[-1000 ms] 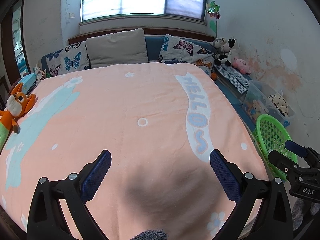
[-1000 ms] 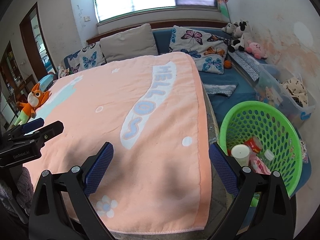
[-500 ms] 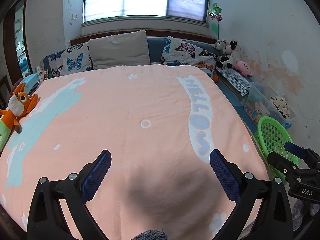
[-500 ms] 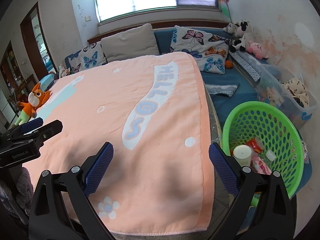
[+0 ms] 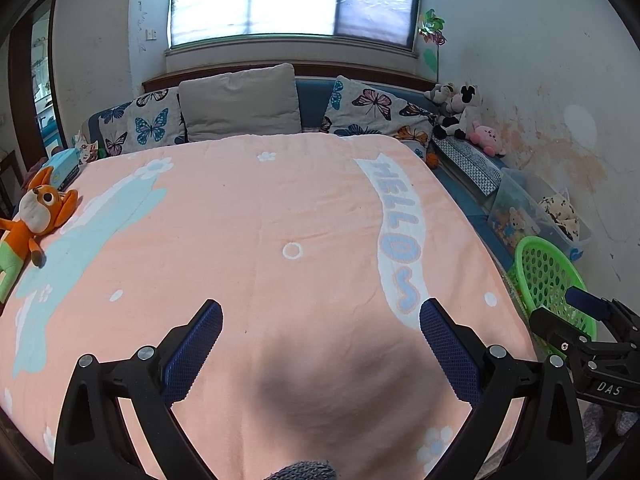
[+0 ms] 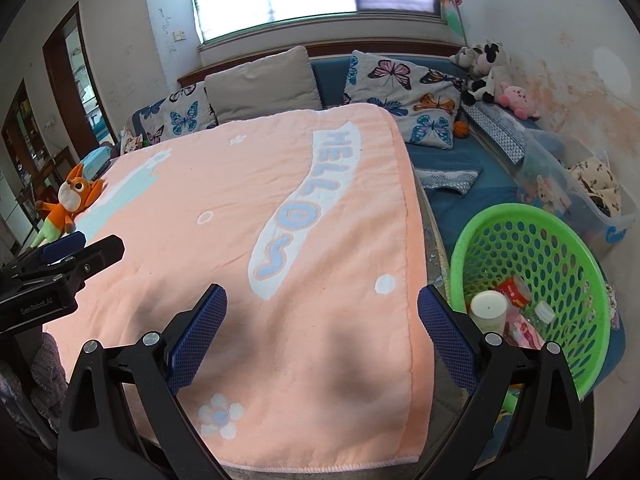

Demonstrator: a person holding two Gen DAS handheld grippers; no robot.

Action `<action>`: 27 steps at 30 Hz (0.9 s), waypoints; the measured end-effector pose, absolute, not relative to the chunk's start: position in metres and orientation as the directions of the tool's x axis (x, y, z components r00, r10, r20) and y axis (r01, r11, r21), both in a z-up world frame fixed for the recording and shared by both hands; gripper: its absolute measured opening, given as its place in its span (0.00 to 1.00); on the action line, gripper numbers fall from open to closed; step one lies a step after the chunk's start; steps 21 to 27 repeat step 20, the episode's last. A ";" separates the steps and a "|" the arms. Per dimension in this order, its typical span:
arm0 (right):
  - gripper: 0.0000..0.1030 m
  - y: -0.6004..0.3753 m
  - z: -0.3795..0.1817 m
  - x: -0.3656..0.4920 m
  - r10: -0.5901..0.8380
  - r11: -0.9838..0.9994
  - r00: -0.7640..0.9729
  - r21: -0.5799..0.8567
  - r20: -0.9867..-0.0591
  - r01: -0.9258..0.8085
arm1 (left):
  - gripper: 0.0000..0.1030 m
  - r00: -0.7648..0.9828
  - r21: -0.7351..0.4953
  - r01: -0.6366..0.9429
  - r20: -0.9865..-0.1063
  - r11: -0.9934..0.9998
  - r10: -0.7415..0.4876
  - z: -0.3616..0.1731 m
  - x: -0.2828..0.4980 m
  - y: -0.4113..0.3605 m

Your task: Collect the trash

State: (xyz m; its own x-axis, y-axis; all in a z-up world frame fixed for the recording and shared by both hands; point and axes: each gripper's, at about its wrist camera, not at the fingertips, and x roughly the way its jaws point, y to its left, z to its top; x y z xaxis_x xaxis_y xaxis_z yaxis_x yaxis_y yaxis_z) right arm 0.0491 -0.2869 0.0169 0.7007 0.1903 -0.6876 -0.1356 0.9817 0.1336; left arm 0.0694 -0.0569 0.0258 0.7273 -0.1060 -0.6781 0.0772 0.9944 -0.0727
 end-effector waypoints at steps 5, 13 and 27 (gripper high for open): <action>0.93 -0.286 0.017 0.050 0.194 0.981 0.699 0.134 -0.688 -0.141 | 0.93 0.727 -0.073 0.075 -0.678 0.995 -0.105 0.026 0.069 -0.057; 0.93 -0.284 0.015 0.051 0.201 0.980 0.698 0.136 -0.688 -0.147 | 0.93 0.727 -0.078 0.069 -0.678 0.995 -0.104 0.025 0.069 -0.055; 0.93 -0.284 0.014 0.053 0.205 0.979 0.698 0.136 -0.686 -0.155 | 0.93 0.725 -0.080 0.047 -0.683 0.996 -0.089 0.024 0.071 -0.052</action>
